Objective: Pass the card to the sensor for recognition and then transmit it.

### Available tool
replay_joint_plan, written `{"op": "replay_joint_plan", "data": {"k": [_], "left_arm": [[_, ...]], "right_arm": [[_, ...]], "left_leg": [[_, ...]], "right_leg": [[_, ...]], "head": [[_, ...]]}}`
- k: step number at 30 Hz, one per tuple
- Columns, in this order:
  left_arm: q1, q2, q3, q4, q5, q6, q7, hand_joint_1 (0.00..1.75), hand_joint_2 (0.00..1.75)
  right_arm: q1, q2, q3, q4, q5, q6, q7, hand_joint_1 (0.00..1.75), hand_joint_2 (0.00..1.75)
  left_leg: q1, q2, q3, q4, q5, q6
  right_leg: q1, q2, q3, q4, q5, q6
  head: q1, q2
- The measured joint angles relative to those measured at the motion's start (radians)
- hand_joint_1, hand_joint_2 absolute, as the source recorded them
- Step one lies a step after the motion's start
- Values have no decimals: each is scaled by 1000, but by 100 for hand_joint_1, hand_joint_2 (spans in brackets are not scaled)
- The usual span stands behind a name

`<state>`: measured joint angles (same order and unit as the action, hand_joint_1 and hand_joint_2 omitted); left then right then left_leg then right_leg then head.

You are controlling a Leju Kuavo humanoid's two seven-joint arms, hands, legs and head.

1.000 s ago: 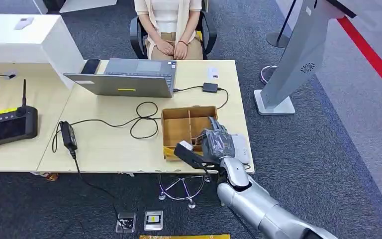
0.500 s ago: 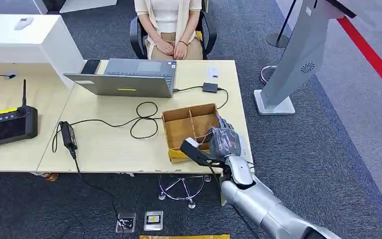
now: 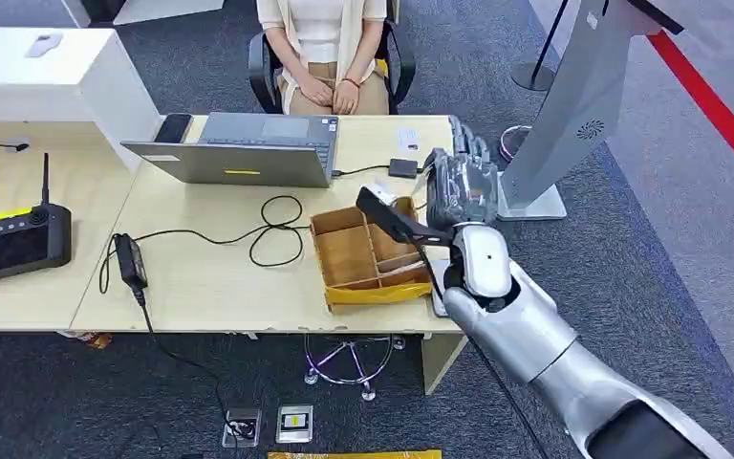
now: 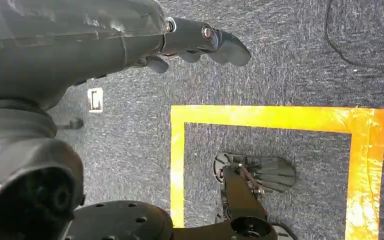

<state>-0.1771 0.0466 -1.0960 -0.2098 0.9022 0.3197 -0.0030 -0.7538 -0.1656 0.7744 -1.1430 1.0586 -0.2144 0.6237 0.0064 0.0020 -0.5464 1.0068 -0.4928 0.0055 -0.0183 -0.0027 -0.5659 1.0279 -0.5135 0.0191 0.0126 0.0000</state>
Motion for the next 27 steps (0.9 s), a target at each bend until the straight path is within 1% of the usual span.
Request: {"op": "replay_joint_plan", "data": {"k": [5,10,14,17,23,27], "left_arm": [[1,-3,0,0,-1,1,6,0,0],[0,-4,0,0,-2,2,12,0,0],[-6,-9,0,0,-8,2,12,0,0],[-12,-15,-2,0,-27,-2,15,0,0],[-21,-27,-5,0,-31,-5,25,0,0],[-22,-32,-5,0,-29,-2,30,0,0]], "right_arm": [[-49,-48,-12,-68,-69,-5,5,175,175],[-66,-71,-10,-77,-140,-33,23,175,175],[-87,-73,-2,-50,-197,-35,39,175,175],[-102,-69,6,-13,-227,-22,44,175,175],[-120,-57,28,56,-242,-20,70,175,175],[-130,-48,40,94,-234,-20,74,175,175]], "left_leg": [[0,0,0,0,0,0],[0,0,-1,0,0,0],[0,0,-1,0,0,0],[0,-1,-1,0,0,0],[0,-1,-2,0,0,0],[0,-1,-2,0,0,0]], "right_leg": [[0,-1,0,0,0,0],[0,0,0,0,0,0],[0,-1,0,0,0,0],[0,-2,0,0,0,0],[0,-2,0,0,0,0],[0,-2,0,0,0,0]], "head": [[0,0],[0,0],[0,0],[0,0],[0,0],[0,0]]}}
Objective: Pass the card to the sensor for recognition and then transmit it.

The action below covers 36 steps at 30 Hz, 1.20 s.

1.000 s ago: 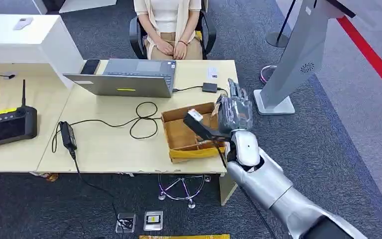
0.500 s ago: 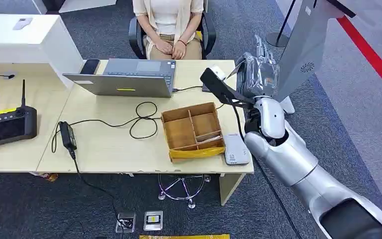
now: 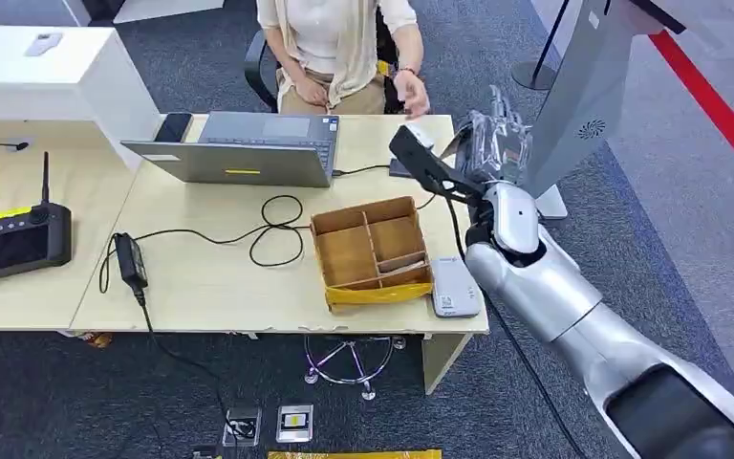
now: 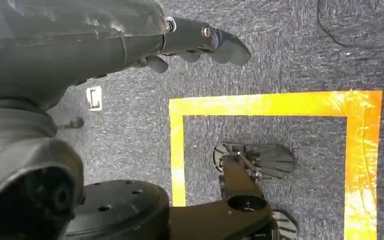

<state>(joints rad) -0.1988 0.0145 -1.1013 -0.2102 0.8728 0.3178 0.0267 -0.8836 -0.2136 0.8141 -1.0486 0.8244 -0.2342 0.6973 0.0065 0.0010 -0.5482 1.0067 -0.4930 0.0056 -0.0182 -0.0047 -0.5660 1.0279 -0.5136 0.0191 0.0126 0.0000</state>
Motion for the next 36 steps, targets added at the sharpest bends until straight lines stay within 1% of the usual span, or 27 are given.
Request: {"op": "replay_joint_plan", "data": {"k": [4,16,24,30,31,32,33,34,36], "left_arm": [[1,-4,0,0,7,7,12,0,0],[2,-4,0,0,18,18,12,0,0],[4,-4,0,0,27,34,14,0,0],[27,-4,1,0,49,40,14,0,0],[30,-4,2,0,49,41,14,0,0],[31,-4,2,0,50,42,14,0,0],[31,-4,2,0,50,42,14,0,0],[31,-4,2,0,50,43,14,0,0],[32,-4,2,0,52,50,13,0,0]], "right_arm": [[-5,11,1,34,32,15,1,175,175],[-20,40,2,71,32,31,1,175,175],[-35,68,10,107,32,24,-20,175,175],[-43,98,19,141,32,10,-26,175,175],[-43,101,21,145,32,10,-26,162,175],[-43,103,22,148,32,9,-26,33,175],[-44,106,25,151,32,8,-27,0,175],[-44,106,26,154,32,8,-27,0,0],[-44,111,29,162,33,7,-29,0,0]], "left_leg": [[0,0,0,0,0,0],[0,0,0,0,0,0],[0,0,0,0,0,0],[0,0,0,0,0,0],[0,0,0,0,0,0],[0,0,0,0,0,0],[0,0,0,0,0,0],[0,0,0,0,0,0],[0,0,0,0,0,0]], "right_leg": [[0,0,0,0,0,0],[0,0,0,0,0,0],[0,0,0,0,0,0],[0,0,0,0,0,0],[0,0,0,0,0,0],[0,0,0,0,0,0],[0,0,0,0,0,0],[0,0,0,0,0,0],[0,0,0,0,0,0]], "head": [[0,0],[0,0],[0,0],[0,0],[0,0],[0,0],[0,0],[0,0],[0,0]]}}
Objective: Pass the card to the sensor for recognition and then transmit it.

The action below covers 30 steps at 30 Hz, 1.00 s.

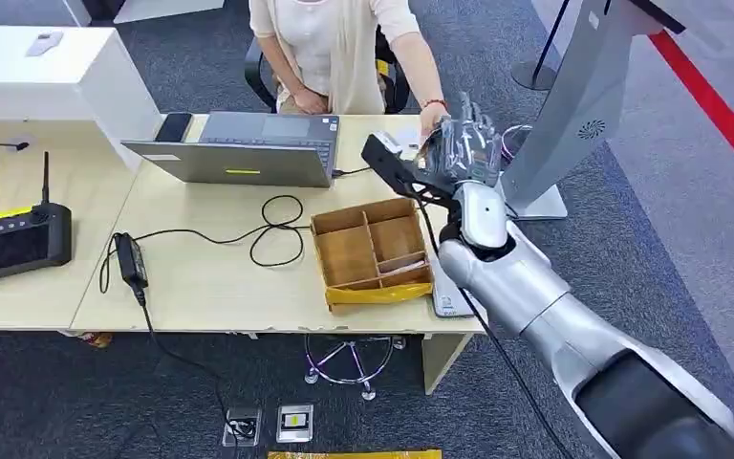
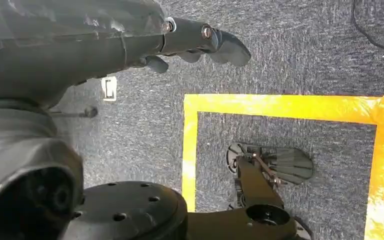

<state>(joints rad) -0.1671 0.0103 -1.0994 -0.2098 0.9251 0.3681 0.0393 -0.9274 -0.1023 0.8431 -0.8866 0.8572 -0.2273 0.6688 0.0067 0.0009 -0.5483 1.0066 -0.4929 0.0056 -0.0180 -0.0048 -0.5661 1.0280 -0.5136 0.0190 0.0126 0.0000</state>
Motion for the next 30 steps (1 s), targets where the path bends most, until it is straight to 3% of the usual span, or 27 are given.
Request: {"op": "replay_joint_plan", "data": {"k": [6,14,17,20,25,28,30], "left_arm": [[11,0,0,0,10,17,-12,0,0],[24,0,1,0,15,21,-17,0,0],[29,0,3,0,21,21,-30,0,0],[38,0,8,0,31,20,-46,0,0],[46,1,13,0,37,18,-53,0,0],[51,1,17,1,43,21,-54,0,0],[59,2,24,1,50,22,-57,0,0]], "right_arm": [[1,8,4,12,-13,-40,-28,0,0],[9,2,-12,14,-51,-63,11,0,0],[24,-28,-37,7,60,-18,26,0,0],[70,-70,-97,-37,194,56,30,0,0],[111,-118,-184,-96,282,101,31,0,0],[194,-149,-296,-154,433,157,32,0,0],[252,-185,-379,-196,454,182,34,0,0]], "left_leg": [[0,0,0,0,0,0],[0,0,0,0,0,0],[0,0,1,0,0,0],[0,0,0,0,0,0],[0,1,1,0,0,0],[0,-2,2,1,0,0],[0,-5,1,0,0,0]], "right_leg": [[0,0,0,0,0,0],[0,1,-1,0,0,0],[0,1,-1,0,0,0],[0,-1,0,-1,0,0],[0,1,-1,-1,0,0],[0,-2,0,-2,0,0],[0,-6,1,-2,-1,0]], "head": [[0,0],[0,0],[0,0],[0,0],[0,0],[-1,0],[0,0]]}}
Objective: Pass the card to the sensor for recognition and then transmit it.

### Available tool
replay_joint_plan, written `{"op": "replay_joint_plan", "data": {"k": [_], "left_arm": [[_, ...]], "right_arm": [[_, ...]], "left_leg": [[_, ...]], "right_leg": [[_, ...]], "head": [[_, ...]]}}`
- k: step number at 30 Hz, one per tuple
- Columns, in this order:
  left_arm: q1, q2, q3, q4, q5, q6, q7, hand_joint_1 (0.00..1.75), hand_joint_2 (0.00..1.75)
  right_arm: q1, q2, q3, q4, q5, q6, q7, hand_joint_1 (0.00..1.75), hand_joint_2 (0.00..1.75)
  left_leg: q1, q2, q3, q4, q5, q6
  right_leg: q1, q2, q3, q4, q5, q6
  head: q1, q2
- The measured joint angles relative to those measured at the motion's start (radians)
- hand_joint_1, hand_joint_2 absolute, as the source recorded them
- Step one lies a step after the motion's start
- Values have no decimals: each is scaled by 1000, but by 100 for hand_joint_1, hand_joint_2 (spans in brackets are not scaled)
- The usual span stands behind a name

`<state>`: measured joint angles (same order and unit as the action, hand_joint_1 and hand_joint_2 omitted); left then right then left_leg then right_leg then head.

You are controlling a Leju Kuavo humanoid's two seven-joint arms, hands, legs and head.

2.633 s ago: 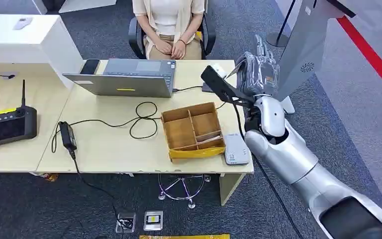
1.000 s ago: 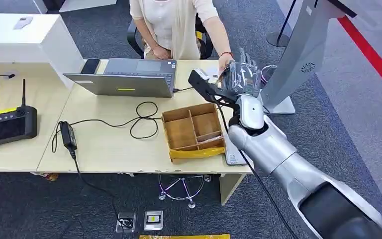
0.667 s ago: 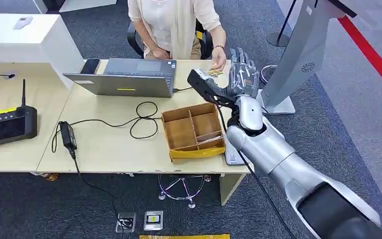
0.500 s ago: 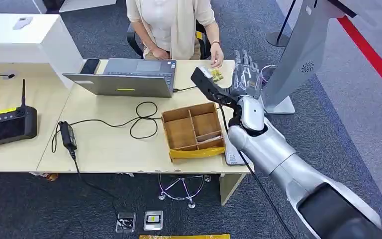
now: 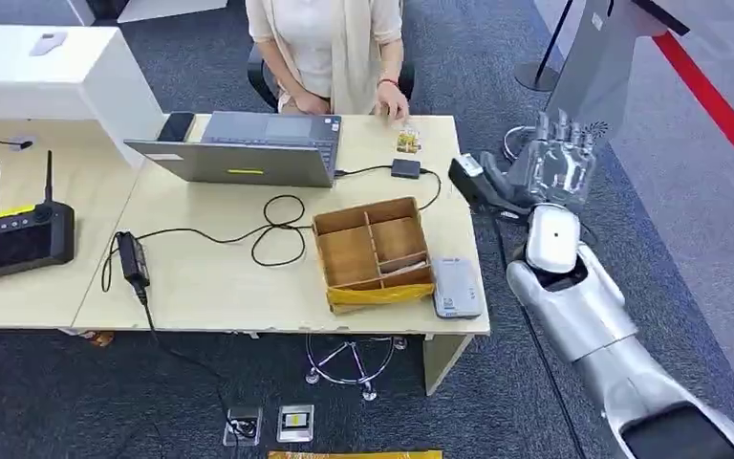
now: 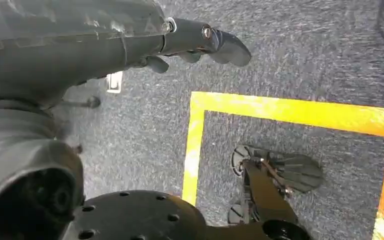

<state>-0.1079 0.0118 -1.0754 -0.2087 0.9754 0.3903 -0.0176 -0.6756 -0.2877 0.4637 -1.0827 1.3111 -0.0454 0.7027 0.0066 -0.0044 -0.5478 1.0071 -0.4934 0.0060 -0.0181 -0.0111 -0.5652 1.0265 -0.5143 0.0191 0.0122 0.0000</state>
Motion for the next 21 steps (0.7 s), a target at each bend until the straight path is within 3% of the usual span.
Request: {"op": "replay_joint_plan", "data": {"k": [8,11,18,20,21], "left_arm": [[16,3,16,4,28,18,-4,0,0],[17,3,26,4,37,24,-5,0,0],[16,3,37,5,47,36,-23,0,0],[16,3,44,5,52,36,-27,0,0],[16,3,48,5,55,36,-31,0,0]], "right_arm": [[190,-96,-263,-84,10,19,3,0,0],[256,-117,-355,-84,-31,-39,3,0,0],[415,-133,-521,-64,-268,-237,-39,0,0],[447,-133,-551,-52,-339,-287,-83,0,0],[464,-131,-566,-36,-420,-340,-143,0,0]], "left_leg": [[0,2,0,0,-1,1],[0,2,1,0,-1,1],[0,3,0,0,-2,0],[0,3,0,-1,-2,0],[0,3,0,-1,-2,0]], "right_leg": [[0,2,0,-1,0,0],[0,1,0,-1,0,0],[0,3,-1,-1,0,0],[0,3,-1,-1,0,0],[0,3,-1,-1,-1,0]], "head": [[0,0],[0,0],[0,0],[0,0],[0,0]]}}
